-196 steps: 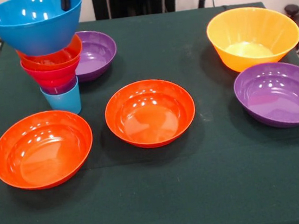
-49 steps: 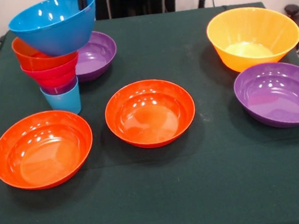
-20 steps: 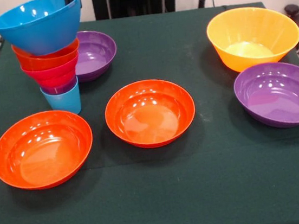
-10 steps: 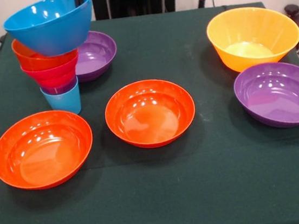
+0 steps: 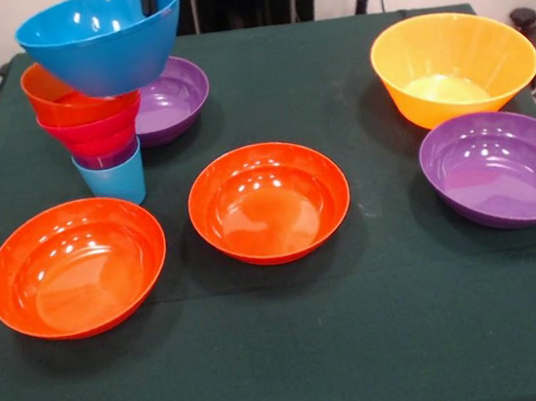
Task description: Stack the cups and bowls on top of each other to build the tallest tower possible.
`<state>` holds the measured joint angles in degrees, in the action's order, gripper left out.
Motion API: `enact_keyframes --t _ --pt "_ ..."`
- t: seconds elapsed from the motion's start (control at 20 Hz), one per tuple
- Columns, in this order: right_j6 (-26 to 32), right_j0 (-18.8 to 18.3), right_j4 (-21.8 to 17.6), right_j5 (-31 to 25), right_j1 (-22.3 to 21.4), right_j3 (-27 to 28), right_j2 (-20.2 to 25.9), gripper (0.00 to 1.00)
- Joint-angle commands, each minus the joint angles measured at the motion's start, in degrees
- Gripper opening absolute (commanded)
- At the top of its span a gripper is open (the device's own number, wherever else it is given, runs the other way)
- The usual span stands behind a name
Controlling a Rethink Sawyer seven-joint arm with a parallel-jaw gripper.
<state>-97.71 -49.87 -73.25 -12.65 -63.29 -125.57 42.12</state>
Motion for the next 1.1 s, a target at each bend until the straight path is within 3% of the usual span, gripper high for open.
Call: enact_keyframes --t 0.05,0.5,0.65,0.85,1.1 --pt "1.19 1.04 -4.17 -1.03 0.84 0.17 -2.66 0.00" --pt "13.81 -8.34 5.97 -5.73 2.40 -0.46 6.95 0.00" --pt "14.24 -9.92 5.77 -5.82 3.62 -0.39 7.96 0.00" --pt "10.70 -8.36 3.10 -5.04 3.80 -0.39 6.71 0.00" --pt "11.15 -8.60 2.66 -5.46 4.00 0.21 6.93 0.00"
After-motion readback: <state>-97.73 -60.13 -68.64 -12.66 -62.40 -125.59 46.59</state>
